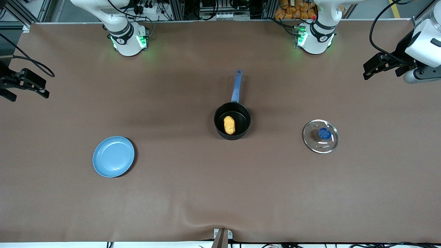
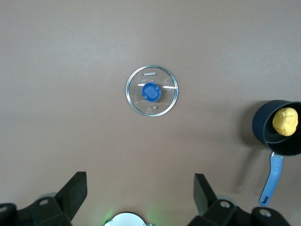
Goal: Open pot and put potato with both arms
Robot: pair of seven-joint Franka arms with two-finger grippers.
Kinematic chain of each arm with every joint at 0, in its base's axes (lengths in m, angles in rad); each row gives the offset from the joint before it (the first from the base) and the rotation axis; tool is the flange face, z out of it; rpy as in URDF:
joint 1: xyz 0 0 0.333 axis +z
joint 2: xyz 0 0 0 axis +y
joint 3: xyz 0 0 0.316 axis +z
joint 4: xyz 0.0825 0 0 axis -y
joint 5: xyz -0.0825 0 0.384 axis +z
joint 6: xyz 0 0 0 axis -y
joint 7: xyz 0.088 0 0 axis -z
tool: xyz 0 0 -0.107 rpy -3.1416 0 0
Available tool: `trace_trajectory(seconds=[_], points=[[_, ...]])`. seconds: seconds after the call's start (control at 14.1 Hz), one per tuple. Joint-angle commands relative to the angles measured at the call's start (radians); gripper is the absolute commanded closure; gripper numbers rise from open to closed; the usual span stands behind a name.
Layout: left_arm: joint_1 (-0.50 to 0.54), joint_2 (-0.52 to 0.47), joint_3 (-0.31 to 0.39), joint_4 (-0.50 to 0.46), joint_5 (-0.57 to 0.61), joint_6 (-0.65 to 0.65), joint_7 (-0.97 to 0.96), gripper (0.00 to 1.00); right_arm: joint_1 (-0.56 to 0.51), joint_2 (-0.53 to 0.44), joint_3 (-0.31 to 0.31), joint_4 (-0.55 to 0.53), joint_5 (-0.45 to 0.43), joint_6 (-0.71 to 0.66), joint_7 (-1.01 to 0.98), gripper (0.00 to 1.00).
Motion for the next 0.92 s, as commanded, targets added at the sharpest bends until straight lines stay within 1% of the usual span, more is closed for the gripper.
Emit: trace_trajectory(seconds=[0.0,0.28,0.57,0.71,0.85], points=[[-0.003,-0.009,-0.003,0.003,-0.012,-0.019,0.022,0.0,-0.017,-0.02,0.011,-0.018,0.014,-0.012,0.004,0.0],[-0.003,-0.008,-0.01,0.003,-0.007,-0.019,0.022,0.0,-0.017,-0.024,0.011,-0.022,0.014,-0.021,0.002,0.0],[-0.001,-0.009,-0.011,0.002,-0.006,-0.019,0.021,0.0,-0.011,-0.058,0.011,-0.073,0.013,-0.001,0.0,0.0],[-0.003,-0.008,-0.011,0.003,0.007,-0.007,0.021,0.0,-0.011,-0.093,0.011,-0.123,0.013,0.032,0.0,0.0],[0.003,-0.006,-0.01,0.003,0.02,-0.001,0.022,0.0,-0.01,-0.109,0.012,-0.147,0.013,0.046,-0.001,0.0]])
